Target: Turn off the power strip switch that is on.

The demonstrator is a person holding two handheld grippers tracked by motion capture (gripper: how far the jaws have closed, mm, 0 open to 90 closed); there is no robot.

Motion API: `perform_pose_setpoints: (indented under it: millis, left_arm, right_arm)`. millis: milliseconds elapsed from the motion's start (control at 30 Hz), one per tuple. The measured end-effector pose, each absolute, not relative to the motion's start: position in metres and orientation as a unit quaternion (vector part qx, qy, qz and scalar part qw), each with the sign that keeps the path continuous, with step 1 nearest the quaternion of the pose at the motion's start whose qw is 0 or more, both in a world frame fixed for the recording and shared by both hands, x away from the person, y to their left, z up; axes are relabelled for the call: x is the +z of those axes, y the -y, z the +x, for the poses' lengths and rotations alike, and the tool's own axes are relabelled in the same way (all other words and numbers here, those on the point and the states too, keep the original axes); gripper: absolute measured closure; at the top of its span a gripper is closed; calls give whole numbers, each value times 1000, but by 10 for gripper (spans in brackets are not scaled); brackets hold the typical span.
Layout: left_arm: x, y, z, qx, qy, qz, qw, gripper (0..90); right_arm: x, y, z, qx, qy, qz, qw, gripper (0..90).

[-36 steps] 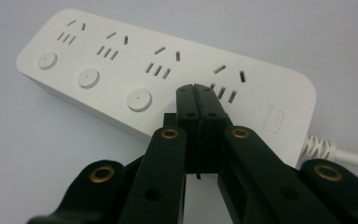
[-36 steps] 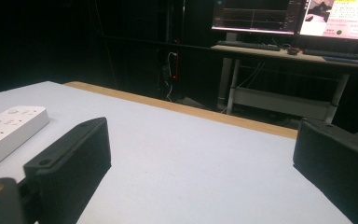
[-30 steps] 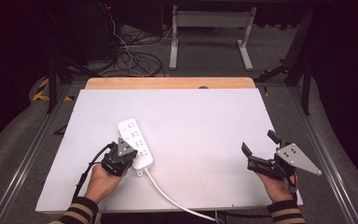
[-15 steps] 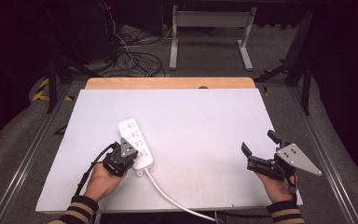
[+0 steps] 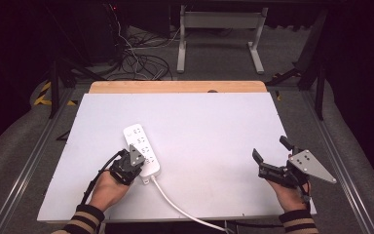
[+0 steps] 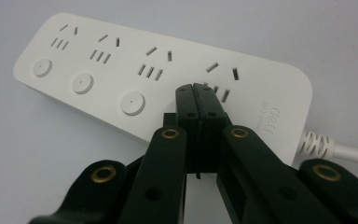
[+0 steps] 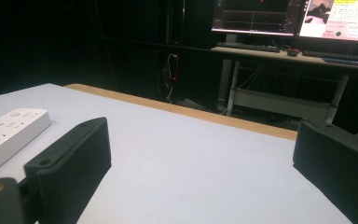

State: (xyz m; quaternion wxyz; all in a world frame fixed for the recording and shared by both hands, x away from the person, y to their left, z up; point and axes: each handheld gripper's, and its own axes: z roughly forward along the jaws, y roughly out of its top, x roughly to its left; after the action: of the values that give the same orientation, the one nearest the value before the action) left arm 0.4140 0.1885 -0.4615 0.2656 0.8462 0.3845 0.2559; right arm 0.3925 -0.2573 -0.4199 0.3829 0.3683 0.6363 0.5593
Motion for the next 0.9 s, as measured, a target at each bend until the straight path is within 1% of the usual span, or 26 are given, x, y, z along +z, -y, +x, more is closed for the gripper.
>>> perform_pose_setpoints:
  millis: [900]
  left_arm:
    - [-462,-192,414,255,-387,842,277,900]
  right_arm:
    - [-421,256,394,556,-640,368,382,46]
